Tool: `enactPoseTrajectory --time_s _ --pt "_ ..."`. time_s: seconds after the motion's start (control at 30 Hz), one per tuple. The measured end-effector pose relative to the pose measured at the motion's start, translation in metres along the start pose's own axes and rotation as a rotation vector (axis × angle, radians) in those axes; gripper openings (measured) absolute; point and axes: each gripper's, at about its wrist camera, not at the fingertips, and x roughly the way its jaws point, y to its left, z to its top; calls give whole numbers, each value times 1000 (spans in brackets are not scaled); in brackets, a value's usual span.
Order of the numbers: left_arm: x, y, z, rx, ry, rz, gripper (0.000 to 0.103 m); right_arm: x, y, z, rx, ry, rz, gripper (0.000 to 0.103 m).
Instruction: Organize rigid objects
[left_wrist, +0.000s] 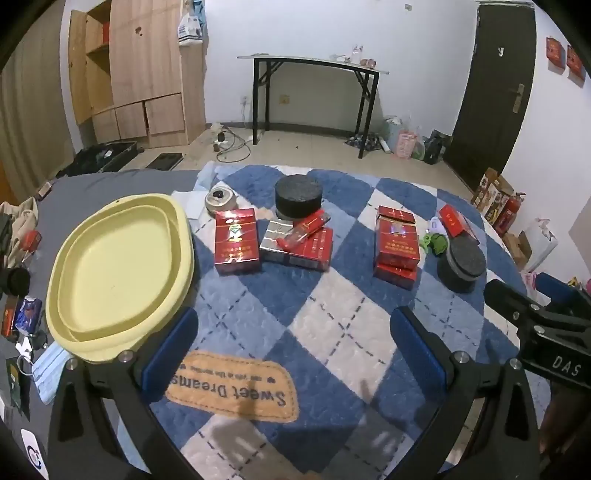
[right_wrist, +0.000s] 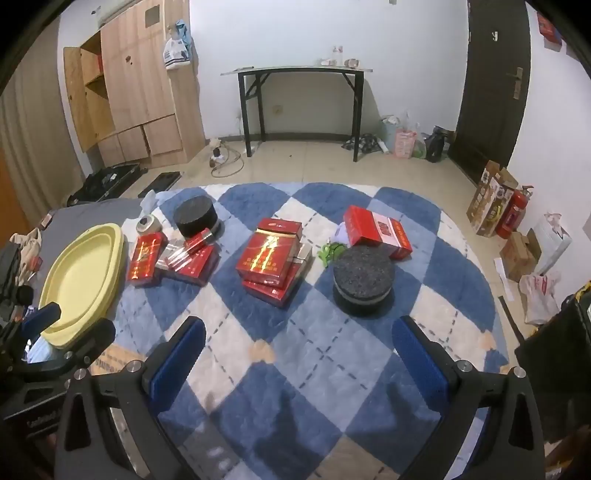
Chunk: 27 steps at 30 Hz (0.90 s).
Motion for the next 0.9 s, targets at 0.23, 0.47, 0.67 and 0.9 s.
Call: enactPoseTrajectory --time_s 0.23,0.47,0.67,0.9 --pt "2 4 0 -30 1 -17 103 3 -1 1 1 8 -5 103" --pt "5 11 1 -32 7 -6 103 9 1 -5 -2 18 -9 103" --pt "4 9 3 -30 8 9 103 9 1 0 -4 25 -10 103" --pt "5 12 3 -27 17 15 103 10 0 -1 -6 26 -8 103"
